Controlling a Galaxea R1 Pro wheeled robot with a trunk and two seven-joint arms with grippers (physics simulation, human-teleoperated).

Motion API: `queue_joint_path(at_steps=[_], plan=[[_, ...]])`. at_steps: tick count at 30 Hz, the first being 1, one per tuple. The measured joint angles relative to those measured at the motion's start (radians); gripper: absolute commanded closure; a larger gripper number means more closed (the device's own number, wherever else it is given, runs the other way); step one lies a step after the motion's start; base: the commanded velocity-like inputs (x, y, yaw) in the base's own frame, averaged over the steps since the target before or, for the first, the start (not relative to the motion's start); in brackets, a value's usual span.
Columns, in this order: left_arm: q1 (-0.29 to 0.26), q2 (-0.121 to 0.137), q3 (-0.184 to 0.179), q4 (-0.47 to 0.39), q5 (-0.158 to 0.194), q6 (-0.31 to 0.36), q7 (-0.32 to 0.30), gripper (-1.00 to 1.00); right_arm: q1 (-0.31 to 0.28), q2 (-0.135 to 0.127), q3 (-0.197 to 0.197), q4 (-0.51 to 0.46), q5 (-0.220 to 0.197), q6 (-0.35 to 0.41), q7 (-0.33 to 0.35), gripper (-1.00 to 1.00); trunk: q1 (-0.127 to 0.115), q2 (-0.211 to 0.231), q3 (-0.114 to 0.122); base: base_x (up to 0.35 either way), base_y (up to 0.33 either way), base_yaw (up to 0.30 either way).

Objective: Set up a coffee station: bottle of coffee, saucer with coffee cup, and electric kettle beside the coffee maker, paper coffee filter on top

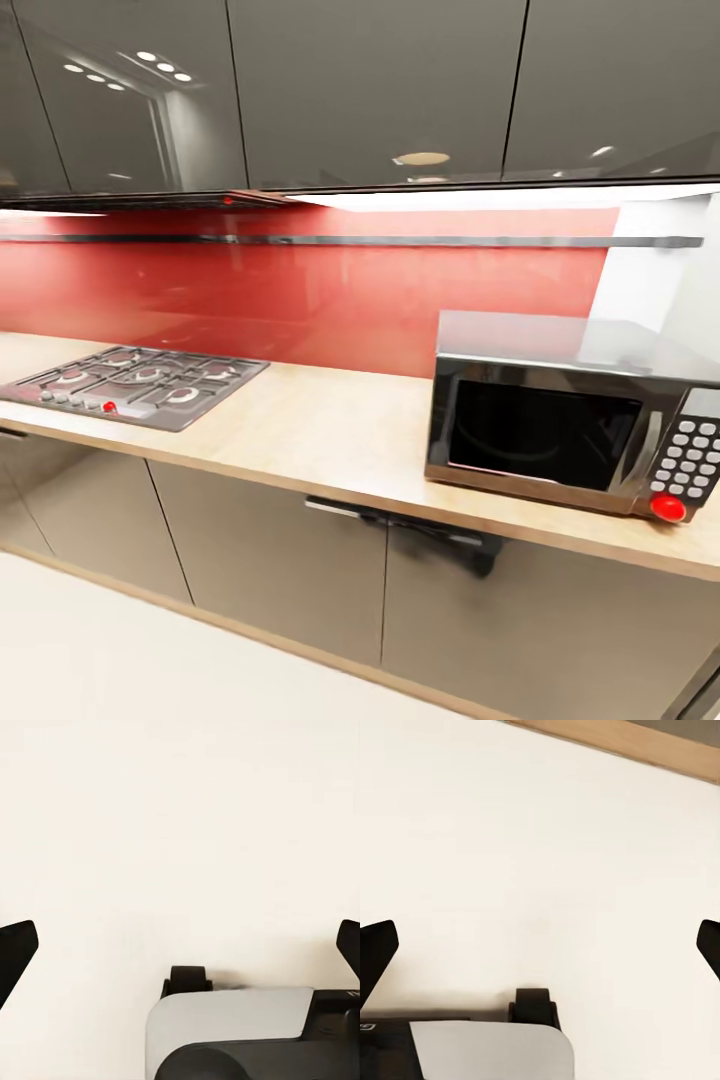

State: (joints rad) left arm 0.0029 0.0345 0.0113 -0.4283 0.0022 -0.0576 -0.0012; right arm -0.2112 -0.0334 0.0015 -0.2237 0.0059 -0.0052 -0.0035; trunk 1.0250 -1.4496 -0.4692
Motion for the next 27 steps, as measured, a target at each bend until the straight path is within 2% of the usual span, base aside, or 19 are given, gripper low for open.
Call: queue_joint_path(at_steps=[22, 27], plan=[[0.0, -0.001, 0.0, 0.0, -0.001, -0.001, 0.0, -1.0, -0.001, 0.0, 0.003, 0.0, 0.001, 0.0, -0.001, -1.0, 0.0, 0.0, 0.0, 0.001, 0.0, 0.244], [0.001, -0.001, 0.0, 0.0, 0.0, -0.001, 0.0, -1.0, -0.001, 0.0, 0.002, 0.001, 0.001, 0.0, 0.001, -1.0, 0.0, 0.0, 0.0, 0.184, 0.054, 0.095]])
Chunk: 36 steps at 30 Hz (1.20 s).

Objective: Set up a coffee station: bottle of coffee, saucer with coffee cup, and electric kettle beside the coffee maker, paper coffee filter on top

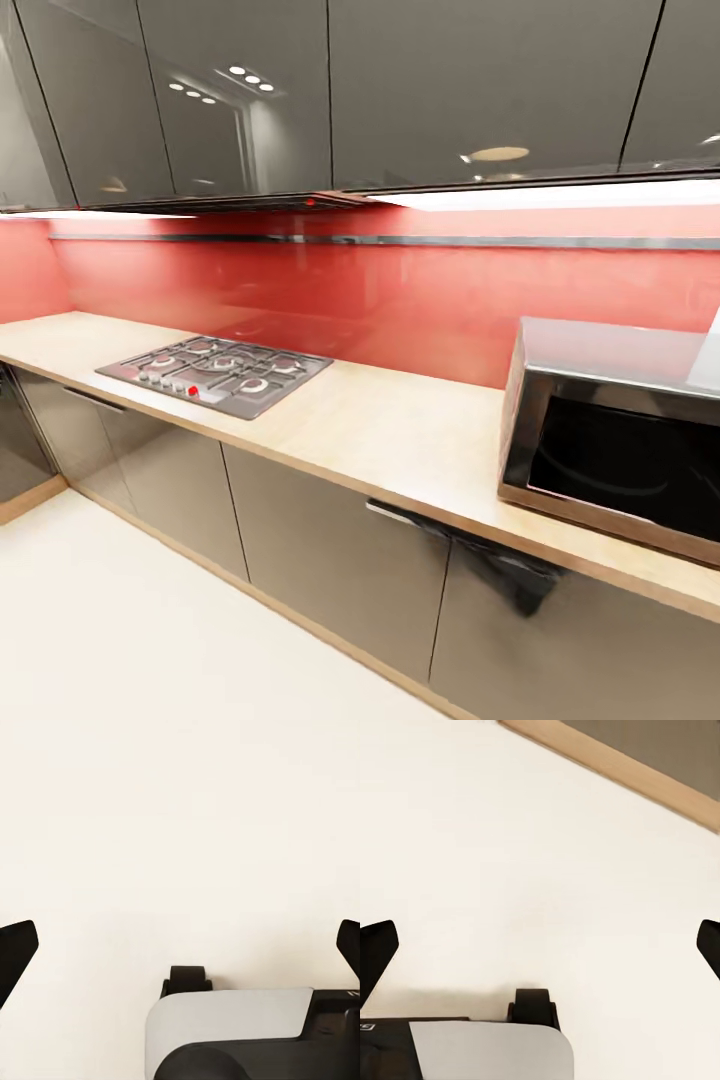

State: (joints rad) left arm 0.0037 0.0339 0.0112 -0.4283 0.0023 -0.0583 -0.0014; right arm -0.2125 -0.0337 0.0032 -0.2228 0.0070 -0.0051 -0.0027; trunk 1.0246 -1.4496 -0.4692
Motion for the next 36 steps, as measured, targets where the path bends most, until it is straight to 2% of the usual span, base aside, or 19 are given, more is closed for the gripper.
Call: queue_joint_path(at_steps=[9, 36], plan=[[0.0, 0.0, 0.0, 0.0, 0.0, 0.0, 0.0, -1.0, 0.0, 0.0, 0.0, 0.0, 0.001, -0.001, -0.002, -1.0, 0.0, 0.0, 0.0, 0.213, 0.065, 0.209], [0.0, 0.0, 0.0, 0.0, 0.0, 0.0, 0.0, -1.0, 0.0, 0.003, 0.0, 0.0, 0.003, -0.002, -0.004, -1.0, 0.0, 0.0, 0.0, 0.008, 0.002, 0.281]])
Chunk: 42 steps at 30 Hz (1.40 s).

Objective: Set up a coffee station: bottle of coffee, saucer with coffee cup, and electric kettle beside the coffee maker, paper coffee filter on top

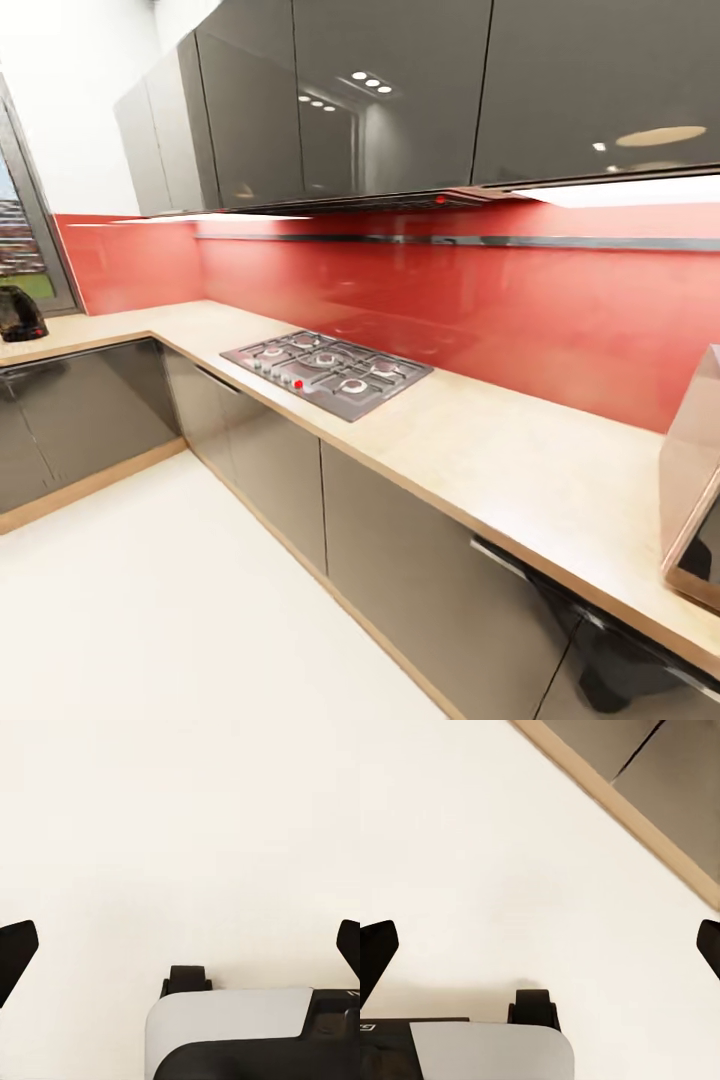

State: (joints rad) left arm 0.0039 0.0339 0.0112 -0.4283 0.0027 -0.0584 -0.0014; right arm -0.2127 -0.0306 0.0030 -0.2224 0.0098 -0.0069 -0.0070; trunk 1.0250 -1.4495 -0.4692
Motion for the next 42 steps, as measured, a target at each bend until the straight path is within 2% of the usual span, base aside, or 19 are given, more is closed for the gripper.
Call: queue_joint_path(at_steps=[11, 26, 42], plan=[[0.0, 0.0, 0.001, 0.0, 0.0, 0.0, 0.0, -1.0, 0.0, 0.0, 0.0, 0.002, 0.001, 0.001, 0.003, -1.0, -0.001, 0.0, 0.0, 0.22, 0.109, 0.134], [0.0, 0.0, 0.001, 0.0, 0.0, 0.0, 0.0, -1.0, 0.0, 0.0, 0.0, 0.003, 0.001, 0.0, 0.002, -1.0, -0.001, 0.0, 0.0, 0.276, 0.196, 0.256], [0.0, 0.0, 0.001, 0.0, 0.0, 0.002, 0.0, -1.0, 0.009, -0.001, 0.0, 0.006, 0.0, 0.001, 0.004, -1.0, -0.001, 0.0, 0.0, 0.261, 0.22, 0.042]])
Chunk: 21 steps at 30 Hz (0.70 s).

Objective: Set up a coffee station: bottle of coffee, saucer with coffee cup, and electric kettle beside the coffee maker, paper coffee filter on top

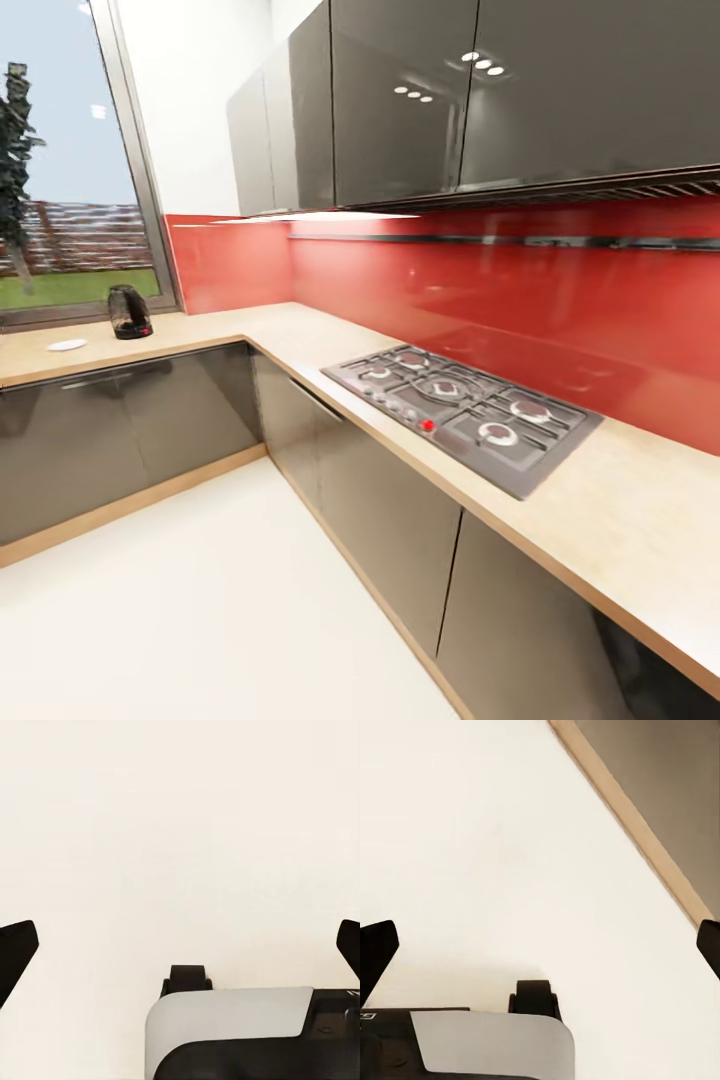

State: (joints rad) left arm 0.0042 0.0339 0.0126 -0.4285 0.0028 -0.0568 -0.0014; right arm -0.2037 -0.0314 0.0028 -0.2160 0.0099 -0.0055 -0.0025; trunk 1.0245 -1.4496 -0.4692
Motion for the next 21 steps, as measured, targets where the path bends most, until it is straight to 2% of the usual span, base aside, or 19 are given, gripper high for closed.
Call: queue_joint_path(at_steps=[21], plan=[[0.0, 0.0, 0.0, 0.0, 0.0, 0.0, 0.0, -1.0, 0.0, 0.002, 0.001, 0.0, 0.001, 0.0, -0.004, -1.0, 0.0, 0.0, 0.0, 0.261, 0.22, 0.257]])
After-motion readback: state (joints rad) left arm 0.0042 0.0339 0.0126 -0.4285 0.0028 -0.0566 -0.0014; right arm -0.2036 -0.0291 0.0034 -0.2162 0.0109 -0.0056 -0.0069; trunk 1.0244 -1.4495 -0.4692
